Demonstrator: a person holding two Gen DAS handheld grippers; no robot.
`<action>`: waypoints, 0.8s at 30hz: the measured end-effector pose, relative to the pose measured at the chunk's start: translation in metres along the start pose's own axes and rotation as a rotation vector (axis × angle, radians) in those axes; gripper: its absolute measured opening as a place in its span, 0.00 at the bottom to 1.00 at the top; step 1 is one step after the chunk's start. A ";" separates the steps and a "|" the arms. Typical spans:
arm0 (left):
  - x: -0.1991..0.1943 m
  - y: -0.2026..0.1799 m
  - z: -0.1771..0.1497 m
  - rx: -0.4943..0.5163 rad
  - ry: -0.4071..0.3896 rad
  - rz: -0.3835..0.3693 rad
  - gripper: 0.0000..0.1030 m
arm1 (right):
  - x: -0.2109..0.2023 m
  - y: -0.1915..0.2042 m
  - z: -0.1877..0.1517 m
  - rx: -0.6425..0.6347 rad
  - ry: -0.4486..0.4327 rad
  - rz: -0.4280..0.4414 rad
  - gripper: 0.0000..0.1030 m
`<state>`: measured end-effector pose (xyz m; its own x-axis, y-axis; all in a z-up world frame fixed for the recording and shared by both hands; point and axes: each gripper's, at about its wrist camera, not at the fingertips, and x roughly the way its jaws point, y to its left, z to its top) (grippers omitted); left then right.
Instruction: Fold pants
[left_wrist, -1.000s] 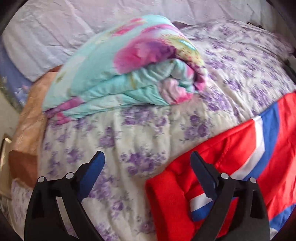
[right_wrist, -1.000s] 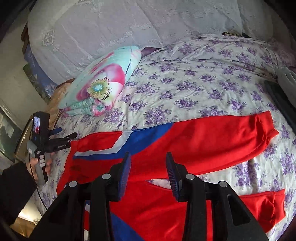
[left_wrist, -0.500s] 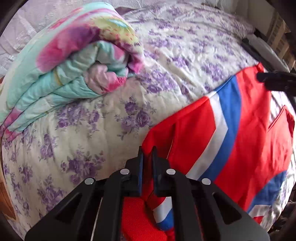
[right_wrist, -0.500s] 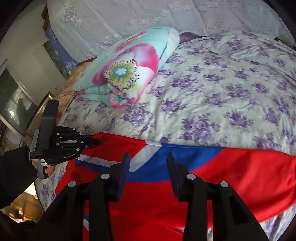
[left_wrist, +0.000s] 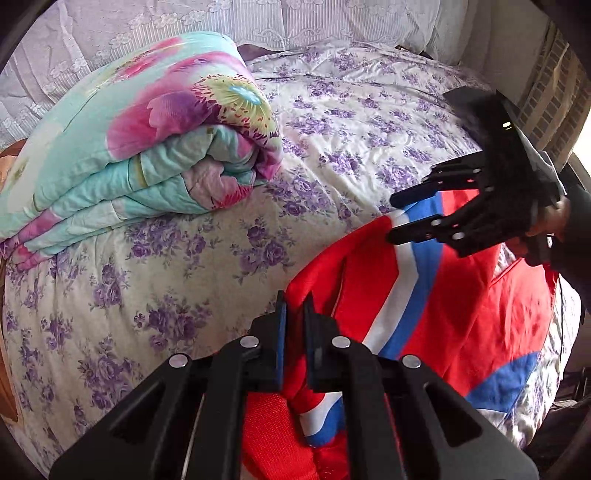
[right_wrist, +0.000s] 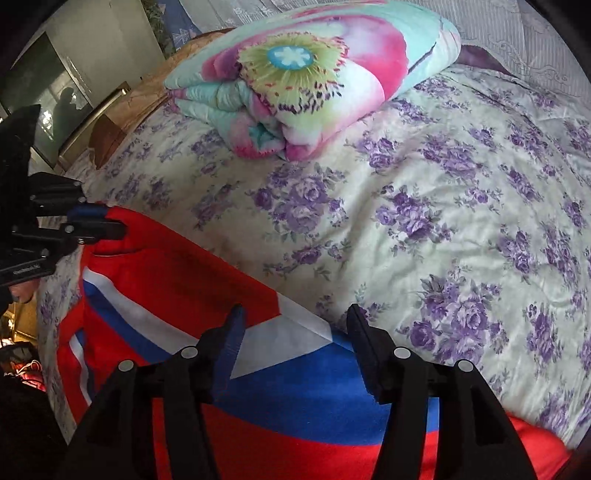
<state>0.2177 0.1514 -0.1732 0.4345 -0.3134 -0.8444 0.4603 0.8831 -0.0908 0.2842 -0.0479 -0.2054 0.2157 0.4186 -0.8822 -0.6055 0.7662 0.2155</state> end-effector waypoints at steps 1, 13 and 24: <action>-0.001 0.000 -0.002 0.001 0.000 -0.002 0.07 | 0.004 -0.002 -0.003 0.012 0.005 0.011 0.62; 0.011 0.007 0.007 -0.047 -0.009 0.144 0.07 | -0.031 0.014 -0.001 0.012 -0.182 -0.066 0.05; 0.023 0.017 0.019 -0.111 -0.025 0.206 0.07 | -0.051 0.028 0.003 0.030 -0.244 -0.121 0.05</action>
<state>0.2499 0.1522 -0.1839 0.5305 -0.1296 -0.8377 0.2726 0.9618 0.0238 0.2584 -0.0459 -0.1530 0.4652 0.4257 -0.7761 -0.5421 0.8301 0.1304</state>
